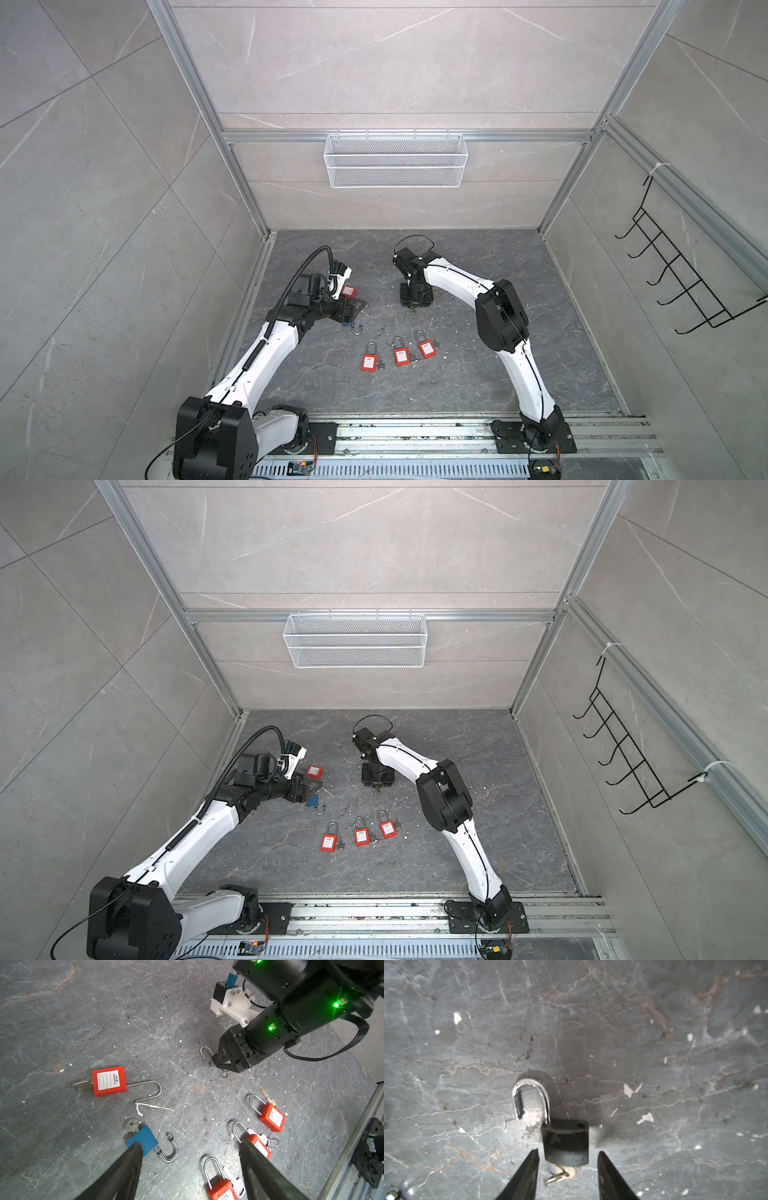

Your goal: Lock with the key

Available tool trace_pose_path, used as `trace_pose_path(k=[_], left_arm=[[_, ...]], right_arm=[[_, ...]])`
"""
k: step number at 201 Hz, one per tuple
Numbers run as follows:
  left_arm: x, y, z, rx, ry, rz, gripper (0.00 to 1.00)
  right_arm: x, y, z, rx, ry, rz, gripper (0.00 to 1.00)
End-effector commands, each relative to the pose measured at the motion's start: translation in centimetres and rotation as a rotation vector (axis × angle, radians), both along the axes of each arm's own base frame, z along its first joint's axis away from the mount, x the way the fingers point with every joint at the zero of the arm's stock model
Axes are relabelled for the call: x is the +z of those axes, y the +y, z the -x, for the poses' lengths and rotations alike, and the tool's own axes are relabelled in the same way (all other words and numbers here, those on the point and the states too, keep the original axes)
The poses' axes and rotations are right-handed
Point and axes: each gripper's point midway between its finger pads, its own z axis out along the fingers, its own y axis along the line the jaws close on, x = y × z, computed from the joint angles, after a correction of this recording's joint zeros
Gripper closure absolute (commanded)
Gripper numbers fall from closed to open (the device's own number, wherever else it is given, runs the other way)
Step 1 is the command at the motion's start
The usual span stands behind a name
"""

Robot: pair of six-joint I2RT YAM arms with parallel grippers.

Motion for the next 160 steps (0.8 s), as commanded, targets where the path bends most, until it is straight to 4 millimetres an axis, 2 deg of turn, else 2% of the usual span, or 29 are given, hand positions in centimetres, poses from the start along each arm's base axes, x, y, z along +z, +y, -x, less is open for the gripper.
trace_pose_path(k=[1, 60, 75, 97, 110, 131, 160], left_arm=[[1.48, -0.60, -0.61, -0.027, -0.040, 0.030, 0.24], [1.24, -0.55, -0.53, -0.027, -0.030, 0.027, 0.24], [1.27, -0.61, -0.55, -0.029, -0.031, 0.028, 0.24], [1.25, -0.64, -0.53, -0.030, -0.028, 0.029, 0.24], [1.21, -0.64, -0.55, -0.030, -0.027, 0.029, 0.24], [1.30, -0.61, -0.59, -0.028, -0.027, 0.029, 0.24], [1.34, -0.67, -0.59, -0.032, -0.027, 0.029, 0.24]], right_arm=[[-0.93, -0.03, 0.25, -0.002, 0.016, 0.051, 0.54], [-1.30, 0.16, 0.38, 0.022, 0.023, 0.073, 0.65], [-1.52, 0.13, 0.46, 0.025, 0.031, 0.077, 0.65], [-1.64, -0.26, 0.40, 0.020, 0.035, 0.105, 0.56], [-1.64, -0.29, 0.28, 0.017, 0.035, 0.112, 0.54], [-1.65, -0.18, -0.05, 0.012, 0.030, 0.116, 0.54], [-1.67, 0.17, -0.23, 0.020, 0.033, 0.113, 0.59]])
